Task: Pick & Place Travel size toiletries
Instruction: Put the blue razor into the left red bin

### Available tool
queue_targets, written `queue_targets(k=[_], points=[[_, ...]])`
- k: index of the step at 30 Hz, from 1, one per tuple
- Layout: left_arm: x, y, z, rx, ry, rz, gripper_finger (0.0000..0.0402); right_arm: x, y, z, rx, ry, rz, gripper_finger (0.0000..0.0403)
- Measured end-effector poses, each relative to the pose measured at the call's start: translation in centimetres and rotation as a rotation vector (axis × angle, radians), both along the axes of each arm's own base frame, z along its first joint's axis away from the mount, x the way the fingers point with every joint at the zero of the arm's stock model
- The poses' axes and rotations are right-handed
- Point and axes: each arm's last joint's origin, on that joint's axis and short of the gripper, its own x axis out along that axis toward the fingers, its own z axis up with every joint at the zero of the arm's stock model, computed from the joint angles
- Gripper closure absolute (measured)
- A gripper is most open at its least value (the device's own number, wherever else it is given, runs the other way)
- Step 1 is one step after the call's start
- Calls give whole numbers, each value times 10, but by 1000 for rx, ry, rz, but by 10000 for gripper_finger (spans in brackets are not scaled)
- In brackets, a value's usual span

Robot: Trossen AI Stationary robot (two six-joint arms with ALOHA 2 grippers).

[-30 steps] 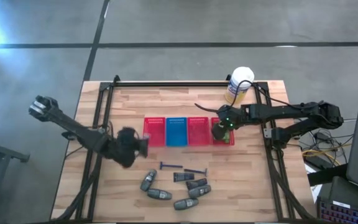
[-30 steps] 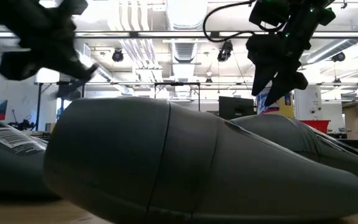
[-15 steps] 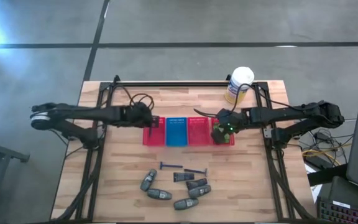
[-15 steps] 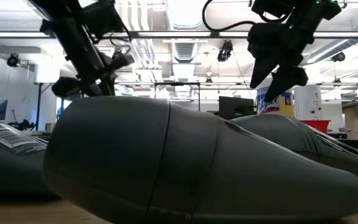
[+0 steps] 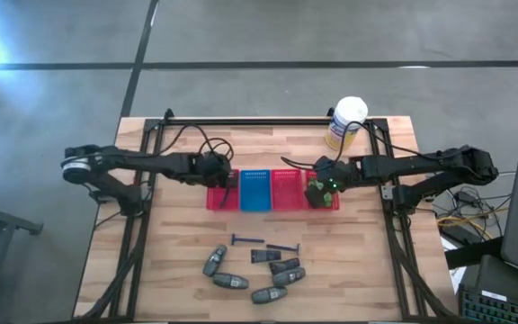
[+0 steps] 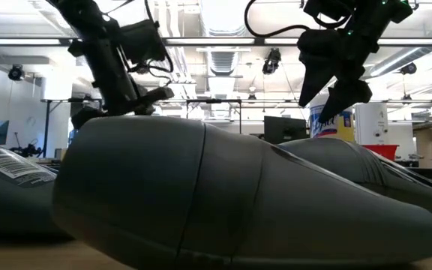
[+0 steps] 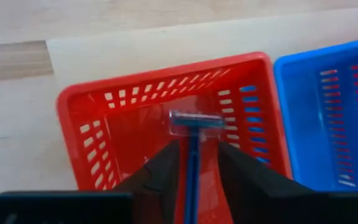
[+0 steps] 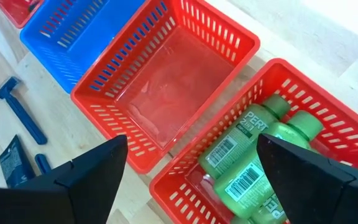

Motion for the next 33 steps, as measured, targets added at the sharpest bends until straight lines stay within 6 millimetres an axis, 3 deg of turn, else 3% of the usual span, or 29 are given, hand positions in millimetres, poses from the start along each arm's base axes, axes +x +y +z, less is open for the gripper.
queue_targets(k=[5,9,12,22,25,33], points=[[-4,-12,28,66,-54,-175,247,0,0,0,-11,3,12,68],[1,-45,59,228,-217,-617,242,0,0,0,-24,4,6,82],[4,-77,65,358,-260,-884,241,0,-1,0,-33,8,19,92],[38,-149,15,513,-60,-1292,237,-1,0,-1,-16,16,30,122],[51,-159,0,489,-7,-1315,218,-1,1,-1,-5,16,41,130],[76,-170,-9,439,70,-1272,133,-1,1,-1,-11,24,60,151]])
